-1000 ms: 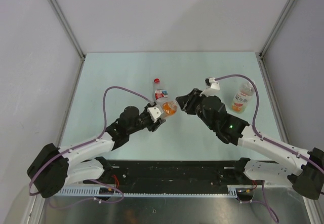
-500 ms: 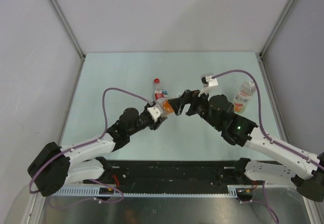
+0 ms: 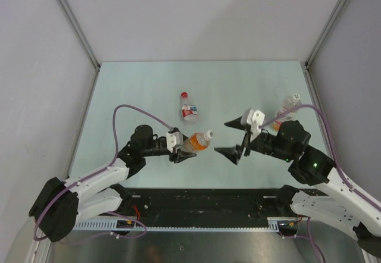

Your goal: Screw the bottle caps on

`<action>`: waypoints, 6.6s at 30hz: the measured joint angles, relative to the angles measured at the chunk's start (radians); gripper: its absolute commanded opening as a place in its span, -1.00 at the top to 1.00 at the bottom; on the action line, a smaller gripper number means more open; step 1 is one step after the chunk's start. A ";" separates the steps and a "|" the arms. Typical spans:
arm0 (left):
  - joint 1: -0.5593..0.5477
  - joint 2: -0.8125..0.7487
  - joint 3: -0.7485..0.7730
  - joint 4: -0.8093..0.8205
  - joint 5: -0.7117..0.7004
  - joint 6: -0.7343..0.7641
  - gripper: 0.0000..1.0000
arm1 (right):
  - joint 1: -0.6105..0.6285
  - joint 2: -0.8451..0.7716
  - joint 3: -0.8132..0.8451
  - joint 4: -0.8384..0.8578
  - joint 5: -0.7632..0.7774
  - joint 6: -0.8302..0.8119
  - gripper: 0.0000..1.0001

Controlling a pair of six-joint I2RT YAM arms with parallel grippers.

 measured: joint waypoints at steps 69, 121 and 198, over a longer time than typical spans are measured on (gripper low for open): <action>-0.129 -0.117 0.068 -0.338 -0.453 0.050 1.00 | 0.024 0.288 -0.076 0.246 0.142 0.463 1.00; -0.214 -0.075 0.024 -0.261 -0.115 0.103 0.97 | -0.210 -0.017 -0.175 0.083 -0.729 -0.306 -0.39; -0.245 -0.125 0.043 -0.301 -0.198 0.121 1.00 | -0.037 -0.127 -0.159 0.016 -0.513 -0.394 -0.74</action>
